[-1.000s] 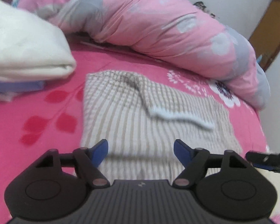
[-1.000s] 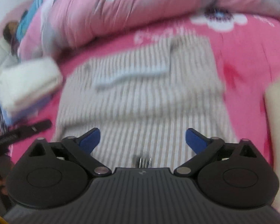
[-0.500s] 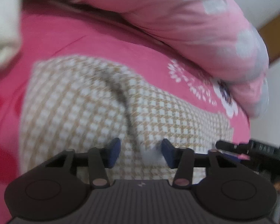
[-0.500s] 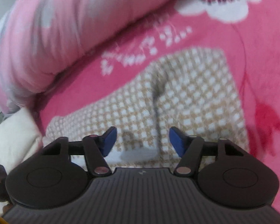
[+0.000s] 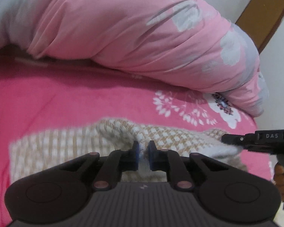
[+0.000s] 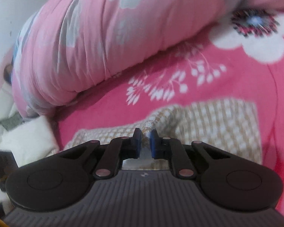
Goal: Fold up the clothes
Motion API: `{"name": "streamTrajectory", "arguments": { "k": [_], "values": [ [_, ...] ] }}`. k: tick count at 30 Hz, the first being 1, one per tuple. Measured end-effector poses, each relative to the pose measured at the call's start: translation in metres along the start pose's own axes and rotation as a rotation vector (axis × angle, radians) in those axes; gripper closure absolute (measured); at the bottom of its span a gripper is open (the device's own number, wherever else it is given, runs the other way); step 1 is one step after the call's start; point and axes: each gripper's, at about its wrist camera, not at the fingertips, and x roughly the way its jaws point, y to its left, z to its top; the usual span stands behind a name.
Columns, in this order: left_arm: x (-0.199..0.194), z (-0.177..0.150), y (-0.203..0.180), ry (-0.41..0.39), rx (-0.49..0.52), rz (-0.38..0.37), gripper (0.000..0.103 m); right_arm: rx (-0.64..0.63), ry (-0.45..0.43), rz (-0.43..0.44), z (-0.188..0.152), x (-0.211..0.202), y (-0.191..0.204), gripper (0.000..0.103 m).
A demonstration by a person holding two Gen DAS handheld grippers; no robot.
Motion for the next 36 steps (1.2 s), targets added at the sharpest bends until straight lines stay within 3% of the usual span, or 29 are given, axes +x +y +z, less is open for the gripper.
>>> {"name": "streamTrajectory", "arguments": {
  "k": [6, 9, 14, 21, 24, 25, 26, 28, 32, 36],
  "values": [
    [0.014, 0.000, -0.002, -0.013, 0.104, 0.021, 0.093, -0.091, 0.022, -0.056, 0.002, 0.029, -0.002, 0.094],
    [0.010, 0.002, 0.001, -0.042, 0.143, 0.019, 0.093, -0.129, -0.016, -0.063, 0.006, 0.031, 0.002, 0.094],
    [0.010, -0.015, -0.001, -0.050, 0.310, 0.030, 0.093, -0.326, -0.014, -0.116, -0.007, 0.040, 0.013, 0.093],
    [0.006, -0.028, -0.003, -0.039, 0.372, 0.040, 0.091, -0.402, -0.028, -0.145, -0.022, 0.035, 0.018, 0.090],
    [0.002, -0.026, 0.000, -0.023, 0.341, 0.037, 0.082, -0.388, -0.028, -0.174, -0.017, 0.032, 0.020, 0.076],
    [-0.001, -0.025, 0.003, -0.016, 0.322, 0.039, 0.073, -0.381, -0.027, -0.190, -0.015, 0.027, 0.023, 0.070],
    [-0.004, -0.024, 0.006, -0.013, 0.302, 0.042, 0.063, -0.374, -0.031, -0.209, -0.014, 0.022, 0.025, 0.068],
    [-0.012, -0.023, 0.011, -0.011, 0.265, 0.041, 0.058, -0.364, -0.066, -0.231, -0.014, 0.004, 0.029, 0.066],
    [-0.027, -0.028, 0.015, 0.010, 0.254, 0.019, 0.055, -0.382, -0.093, -0.141, -0.018, -0.021, 0.046, 0.066],
    [-0.022, -0.041, 0.008, 0.066, 0.365, 0.022, 0.052, -0.449, 0.052, -0.008, -0.030, 0.000, 0.068, 0.075]
  ]
}}
